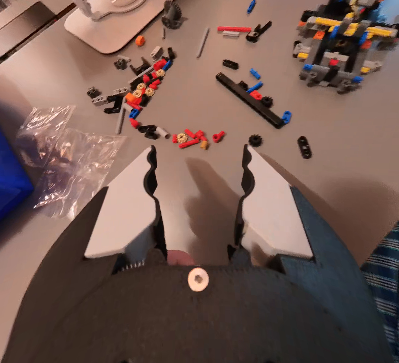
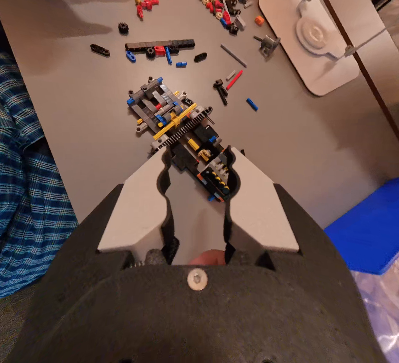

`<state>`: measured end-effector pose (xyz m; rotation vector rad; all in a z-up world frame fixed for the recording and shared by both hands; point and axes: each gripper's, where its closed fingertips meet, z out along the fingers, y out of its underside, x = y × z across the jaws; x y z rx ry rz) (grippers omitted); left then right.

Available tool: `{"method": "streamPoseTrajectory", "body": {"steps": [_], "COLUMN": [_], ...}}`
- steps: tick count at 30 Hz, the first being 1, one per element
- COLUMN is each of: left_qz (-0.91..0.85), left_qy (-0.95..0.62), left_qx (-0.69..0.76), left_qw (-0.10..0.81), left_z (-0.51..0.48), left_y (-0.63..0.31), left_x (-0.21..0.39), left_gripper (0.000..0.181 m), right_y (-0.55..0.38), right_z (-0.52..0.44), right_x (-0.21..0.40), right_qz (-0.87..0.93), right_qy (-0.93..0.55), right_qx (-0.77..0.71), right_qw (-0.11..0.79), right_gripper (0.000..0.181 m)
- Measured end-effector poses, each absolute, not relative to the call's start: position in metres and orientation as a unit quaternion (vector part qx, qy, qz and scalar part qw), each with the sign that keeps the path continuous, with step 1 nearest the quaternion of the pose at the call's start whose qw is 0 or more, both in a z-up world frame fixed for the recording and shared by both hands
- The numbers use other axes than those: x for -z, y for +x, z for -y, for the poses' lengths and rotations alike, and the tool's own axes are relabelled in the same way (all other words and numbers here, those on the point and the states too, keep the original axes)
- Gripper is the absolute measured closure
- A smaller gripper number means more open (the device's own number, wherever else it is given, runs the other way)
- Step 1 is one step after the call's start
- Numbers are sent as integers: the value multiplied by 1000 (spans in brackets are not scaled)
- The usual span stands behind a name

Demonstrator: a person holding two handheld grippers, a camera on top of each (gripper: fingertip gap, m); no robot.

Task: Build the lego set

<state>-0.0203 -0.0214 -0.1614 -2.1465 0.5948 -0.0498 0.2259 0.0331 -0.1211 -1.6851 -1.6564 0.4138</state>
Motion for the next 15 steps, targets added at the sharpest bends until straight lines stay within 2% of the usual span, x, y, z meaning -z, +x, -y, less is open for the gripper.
{"method": "streamPoseTrajectory", "body": {"steps": [7, 15], "left_qz": [-265, -252], "left_qy": [-870, -896], "left_qx": [64, 70], "left_qw": [411, 359], "left_z": [17, 9], "left_y": [37, 59], "left_x": [169, 191], "left_gripper": [121, 154], "right_y": [211, 207], "right_z": [-40, -34], "right_x": [119, 131], "right_qz": [652, 651], "right_qy": [-627, -613], "right_qx": [-189, -223], "right_qw": [381, 389], "right_gripper": [135, 141]}}
